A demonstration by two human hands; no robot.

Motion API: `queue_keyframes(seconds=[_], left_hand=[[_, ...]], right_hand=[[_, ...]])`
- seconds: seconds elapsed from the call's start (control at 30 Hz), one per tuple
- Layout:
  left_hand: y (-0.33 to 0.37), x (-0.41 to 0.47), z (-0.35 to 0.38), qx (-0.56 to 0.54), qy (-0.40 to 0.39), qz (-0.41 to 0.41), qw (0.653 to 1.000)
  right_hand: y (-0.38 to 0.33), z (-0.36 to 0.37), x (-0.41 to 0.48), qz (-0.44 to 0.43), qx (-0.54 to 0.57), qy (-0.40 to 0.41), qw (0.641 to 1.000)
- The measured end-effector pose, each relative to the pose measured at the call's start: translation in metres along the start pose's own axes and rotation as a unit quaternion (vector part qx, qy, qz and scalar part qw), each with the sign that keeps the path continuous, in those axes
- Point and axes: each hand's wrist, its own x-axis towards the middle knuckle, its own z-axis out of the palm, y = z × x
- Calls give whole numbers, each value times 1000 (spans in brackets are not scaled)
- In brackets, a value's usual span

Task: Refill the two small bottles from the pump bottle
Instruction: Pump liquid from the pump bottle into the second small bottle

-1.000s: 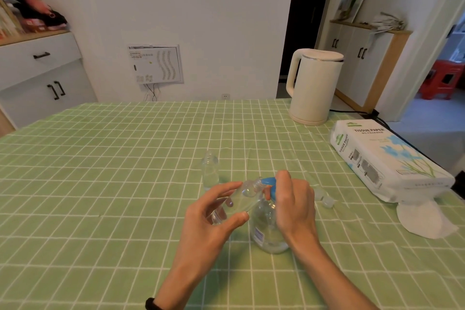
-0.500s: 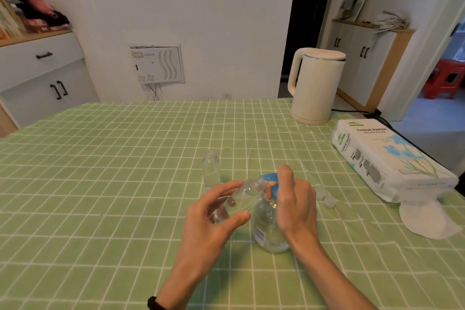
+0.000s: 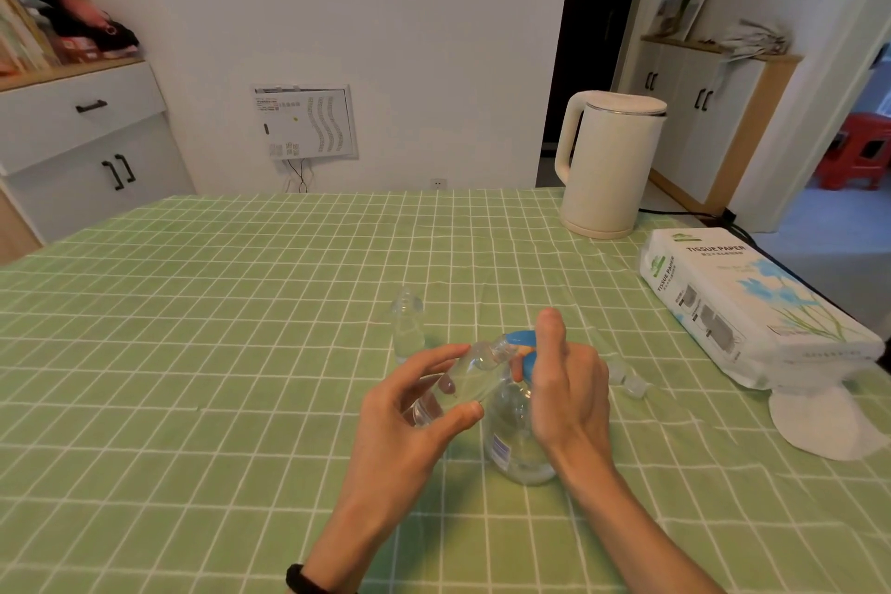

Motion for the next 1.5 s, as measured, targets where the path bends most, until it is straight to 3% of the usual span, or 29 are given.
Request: queue_keyframes(seconds=[0.43,1.5], left_hand=[[0,-1,1,-1,-3,3,1000],[6,-2,2,-29,4,4,1000]], right_hand=[[0,-3,2,-40,8,-3,999],[2,-1,0,-7,-3,11,1000]])
